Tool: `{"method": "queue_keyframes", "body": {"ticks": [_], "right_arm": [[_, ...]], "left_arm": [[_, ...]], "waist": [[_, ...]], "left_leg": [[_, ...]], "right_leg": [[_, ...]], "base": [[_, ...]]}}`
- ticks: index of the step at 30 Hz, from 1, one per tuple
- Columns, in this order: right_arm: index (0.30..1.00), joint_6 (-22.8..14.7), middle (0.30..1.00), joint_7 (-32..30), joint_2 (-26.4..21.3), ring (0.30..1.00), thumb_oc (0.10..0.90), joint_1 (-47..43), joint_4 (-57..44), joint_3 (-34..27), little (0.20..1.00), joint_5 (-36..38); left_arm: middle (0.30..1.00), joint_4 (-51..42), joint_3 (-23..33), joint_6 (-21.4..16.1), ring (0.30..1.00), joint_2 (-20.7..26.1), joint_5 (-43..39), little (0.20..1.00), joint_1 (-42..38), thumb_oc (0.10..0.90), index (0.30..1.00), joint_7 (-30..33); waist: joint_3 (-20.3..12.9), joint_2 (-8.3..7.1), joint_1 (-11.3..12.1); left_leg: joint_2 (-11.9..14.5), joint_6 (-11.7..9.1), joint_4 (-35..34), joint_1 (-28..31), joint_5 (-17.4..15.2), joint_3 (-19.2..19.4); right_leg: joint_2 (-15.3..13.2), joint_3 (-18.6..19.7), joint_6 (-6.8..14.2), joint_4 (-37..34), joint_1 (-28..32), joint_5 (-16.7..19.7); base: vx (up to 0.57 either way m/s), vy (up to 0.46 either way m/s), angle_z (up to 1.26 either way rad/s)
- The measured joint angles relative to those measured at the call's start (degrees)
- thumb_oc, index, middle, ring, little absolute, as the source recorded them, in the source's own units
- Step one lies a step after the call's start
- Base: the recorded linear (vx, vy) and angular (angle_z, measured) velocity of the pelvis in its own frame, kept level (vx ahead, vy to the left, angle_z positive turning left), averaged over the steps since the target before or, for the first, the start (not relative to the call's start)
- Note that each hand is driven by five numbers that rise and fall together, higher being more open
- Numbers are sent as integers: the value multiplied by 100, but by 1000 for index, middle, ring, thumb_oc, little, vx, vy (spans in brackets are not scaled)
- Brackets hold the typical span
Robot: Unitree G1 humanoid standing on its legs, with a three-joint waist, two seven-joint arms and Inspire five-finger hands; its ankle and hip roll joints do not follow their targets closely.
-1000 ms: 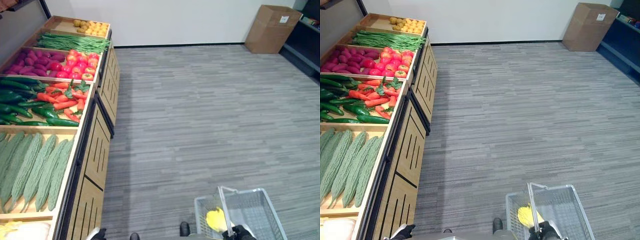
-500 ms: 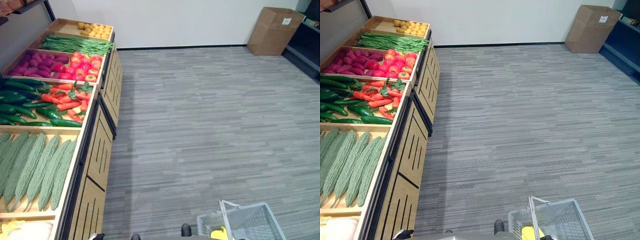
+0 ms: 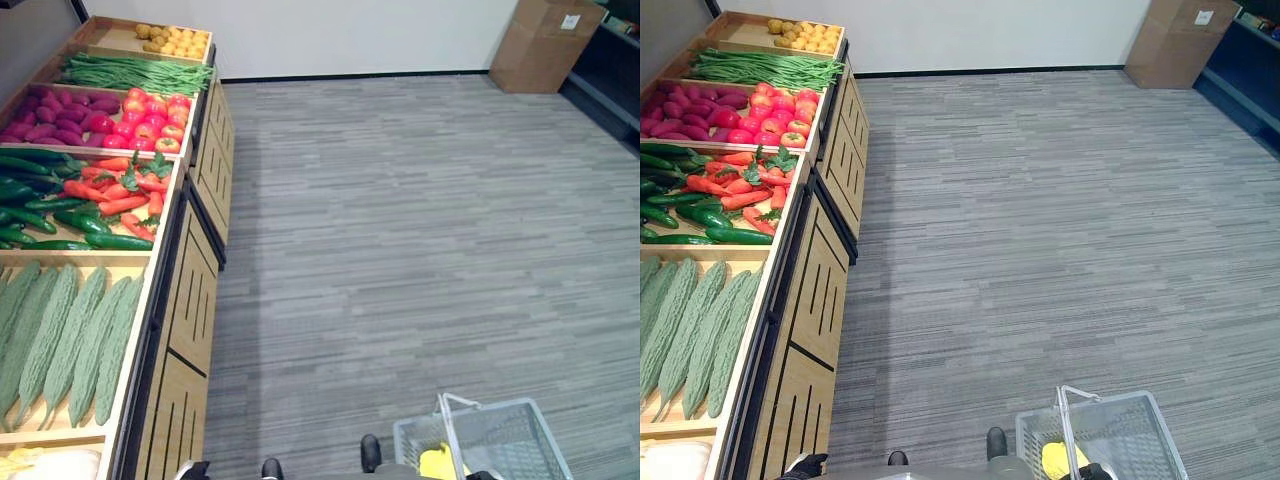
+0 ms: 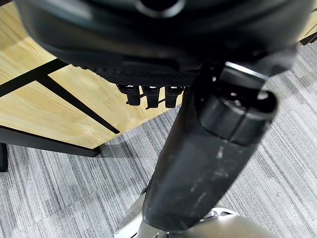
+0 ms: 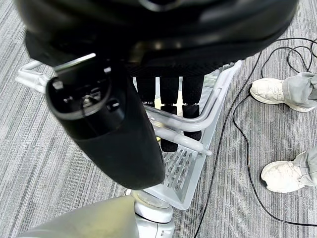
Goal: Get the vegetables into the basket
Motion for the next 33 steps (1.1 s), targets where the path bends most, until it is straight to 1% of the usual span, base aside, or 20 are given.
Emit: {"method": "queue_keyframes", "body": {"ticks": [4,8,10,13,14,15,16,17,18,20,22,23,25,26,27,28,30,31,32,33], "right_arm": [[300,0,300,55,1,300,400,-37,-23,2,300,-2],[300,0,300,91,5,300,400,-86,-23,1,300,-2],[300,-4,300,100,18,300,400,-167,-18,0,300,-2],[300,-40,300,109,51,300,400,-378,-35,-2,300,-3],[300,-53,300,104,47,300,400,-503,-36,-4,300,-4],[300,-59,300,113,38,300,400,-561,-39,-13,300,-3],[300,-35,300,118,54,300,400,-561,-23,-29,300,0],[300,0,300,131,104,300,400,-511,-8,-151,300,29],[300,7,300,147,124,300,400,-457,-16,-241,300,156],[300,45,300,165,149,300,400,-405,-12,-295,300,295],[300,54,300,182,154,300,400,-385,-34,-282,300,423],[300,56,300,200,156,300,400,-376,-55,-227,300,420],[300,57,300,215,190,300,400,-352,-71,-219,300,417],[300,54,300,230,237,300,400,-237,-108,-215,300,416],[300,59,300,236,264,300,400,-152,-67,-214,300,415],[300,109,300,204,191,300,400,-118,20,-222,300,414],[300,123,300,220,21,300,400,-114,-10,-170,300,382],[300,120,300,229,-76,300,400,-135,-64,-124,300,371],[300,119,300,229,-144,300,400,-153,-134,-113,300,365],[300,106,300,230,-198,300,400,-176,-163,-115,300,356]], "left_arm": [[1000,0,5,-5,1000,11,-2,1000,-16,900,1000,-1],[1000,1,12,-10,1000,57,-6,1000,-70,900,1000,-2],[1000,1,16,-11,1000,105,-7,1000,-114,900,1000,-3],[1000,9,21,-24,1000,175,-42,1000,-204,900,1000,-16],[1000,11,18,-25,1000,181,-48,1000,-242,900,1000,-20],[1000,8,5,-25,1000,175,-46,1000,-296,900,1000,-23],[1000,0,6,-33,1000,190,-50,1000,-318,900,1000,-21],[1000,-2,7,-65,1000,210,-63,1000,-315,900,1000,-21],[1000,-1,15,-78,1000,196,-82,1000,-291,900,1000,-22],[1000,-3,26,-94,1000,184,-124,1000,-204,900,1000,-23],[1000,76,41,-77,1000,150,-131,1000,-170,900,1000,-37],[1000,134,48,-72,1000,120,-127,1000,-172,900,1000,-60],[1000,236,61,-74,1000,96,-122,1000,-175,900,1000,-82],[1000,303,62,-69,1000,152,-113,1000,-153,900,1000,-101],[1000,346,50,-64,1000,145,-104,1000,-119,900,1000,-108],[1000,368,35,-57,1000,-14,-96,1000,-107,900,1000,-102],[1000,354,40,-54,1000,-146,-91,1000,-108,900,1000,-103],[1000,360,40,-38,1000,-192,-79,1000,-115,900,1000,-108],[1000,376,15,0,1000,-194,58,1000,-168,900,1000,-103],[1000,398,15,5,1000,-172,122,1000,-205,900,1000,-110]], "waist": [[28,-40,10],[103,-153,7],[176,-242,8],[367,-327,30],[511,-291,22],[588,-199,14],[635,-228,43],[707,-183,65],[704,-195,64],[696,-195,46],[681,-227,5],[662,-275,-49],[661,-292,-109],[611,-380,-168],[612,-392,-228],[550,-170,-301],[517,46,-282],[519,115,-350],[519,164,-437],[520,180,-478]], "left_leg": [[-66,30,0,-3,-27,51],[-161,94,-1,-3,-72,111],[-216,138,-3,-4,-104,151],[-214,230,-2,13,-187,417],[-141,299,-4,68,-204,503],[-79,410,-3,52,-208,543],[-73,436,-3,101,-214,553],[-50,502,-3,152,-206,609],[-52,532,-2,177,-210,621],[-64,548,-2,240,-247,624],[-91,480,0,280,-314,601],[-84,432,2,322,-348,599],[-79,340,1,406,-406,603],[-94,166,-2,556,-502,555],[-47,-19,-3,716,-581,438],[155,-127,-2,742,-649,315],[227,-154,26,753,-639,113],[249,-162,41,738,-635,113],[290,-256,71,737,-539,83],[306,-308,73,742,-500,27]], "right_leg": [[-26,50,-7,25,-19,28],[-82,124,48,40,-46,73],[-99,163,73,189,-158,96],[-56,-85,148,782,-597,184],[-68,-269,287,984,-761,430],[-98,-481,402,1184,-922,498],[-156,-715,403,1420,-1000,495],[-291,-1292,361,1742,-1122,430],[-372,-1505,375,1887,-1175,400],[-540,-1686,408,1981,-1245,404],[-620,-1310,517,1263,-1255,481],[-689,-1279,557,777,-1257,585],[-747,-1314,551,267,-1249,745],[-798,-1338,569,9,-1165,785],[-798,-1310,333,16,-1008,1113],[-585,-1409,302,46,-920,1179],[-413,-1516,275,153,-908,1173],[-372,-1609,169,249,-897,1129],[-396,-1752,17,431,-890,1005],[-436,-1835,53,568,-878,871]], "base": [[3,59,-7],[-5,91,-9],[-22,121,-26],[11,95,-50],[107,149,-39],[99,104,-31],[135,71,-6],[131,-17,0],[210,-29,6],[236,-53,4],[307,-66,-5],[232,-43,-5],[173,9,6],[280,38,28],[403,32,44],[309,7,31],[255,-31,1],[282,-46,19],[260,-46,41],[280,-67,43]]}}
